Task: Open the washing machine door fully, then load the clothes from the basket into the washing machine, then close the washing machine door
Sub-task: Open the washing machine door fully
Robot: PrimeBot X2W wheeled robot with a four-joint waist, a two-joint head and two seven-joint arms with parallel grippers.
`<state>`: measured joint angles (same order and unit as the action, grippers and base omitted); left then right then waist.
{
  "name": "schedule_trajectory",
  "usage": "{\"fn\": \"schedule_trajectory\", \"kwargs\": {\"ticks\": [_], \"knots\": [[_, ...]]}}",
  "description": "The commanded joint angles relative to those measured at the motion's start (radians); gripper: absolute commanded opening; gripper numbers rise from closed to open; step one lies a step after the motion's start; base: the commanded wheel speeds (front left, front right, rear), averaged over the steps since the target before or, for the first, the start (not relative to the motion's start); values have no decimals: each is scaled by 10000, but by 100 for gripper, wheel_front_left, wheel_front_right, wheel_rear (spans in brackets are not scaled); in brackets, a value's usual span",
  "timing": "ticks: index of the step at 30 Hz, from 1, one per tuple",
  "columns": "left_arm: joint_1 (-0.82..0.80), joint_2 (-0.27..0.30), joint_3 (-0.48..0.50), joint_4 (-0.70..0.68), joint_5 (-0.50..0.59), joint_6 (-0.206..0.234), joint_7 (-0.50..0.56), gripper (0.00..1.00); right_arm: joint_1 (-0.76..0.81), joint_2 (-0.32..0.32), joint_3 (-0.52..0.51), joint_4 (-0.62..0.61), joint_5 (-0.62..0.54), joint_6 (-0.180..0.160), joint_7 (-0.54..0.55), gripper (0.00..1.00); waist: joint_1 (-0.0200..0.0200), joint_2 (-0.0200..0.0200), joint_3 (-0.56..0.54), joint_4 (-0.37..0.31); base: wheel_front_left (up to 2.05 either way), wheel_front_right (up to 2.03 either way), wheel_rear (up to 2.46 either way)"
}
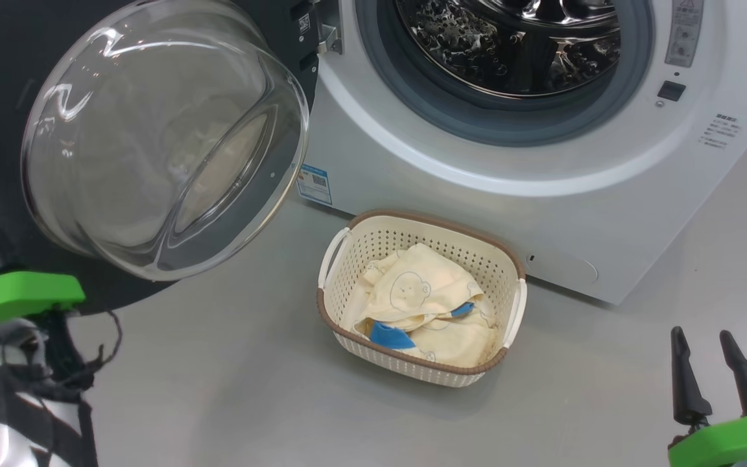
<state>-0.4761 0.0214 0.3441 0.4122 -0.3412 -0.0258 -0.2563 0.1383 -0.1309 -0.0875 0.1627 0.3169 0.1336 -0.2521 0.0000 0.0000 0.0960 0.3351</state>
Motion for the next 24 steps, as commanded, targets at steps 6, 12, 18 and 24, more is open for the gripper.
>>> {"fn": "schedule_trajectory", "kwargs": {"ticks": [6,12,18,24], "knots": [[966,291,-1753,-2285,-698,611,-55,0,-286,-108,175,-260,9,-29,-97,100,0,0,-146,-91,0,0,0],[1984,290,-3429,-3574,-248,883,-55,28,-322,-36,221,-271,-10,-29,-97,100,0,0,-234,-387,0,0,0],[2763,289,-4538,-3956,-202,245,-55,80,-345,-19,277,-274,-34,-29,-97,100,0,0,-299,-893,0,0,0],[3126,289,-4786,-3954,120,-80,-55,100,-379,-49,333,-307,-57,-29,-97,100,0,0,-335,-1364,0,0,0]]}}
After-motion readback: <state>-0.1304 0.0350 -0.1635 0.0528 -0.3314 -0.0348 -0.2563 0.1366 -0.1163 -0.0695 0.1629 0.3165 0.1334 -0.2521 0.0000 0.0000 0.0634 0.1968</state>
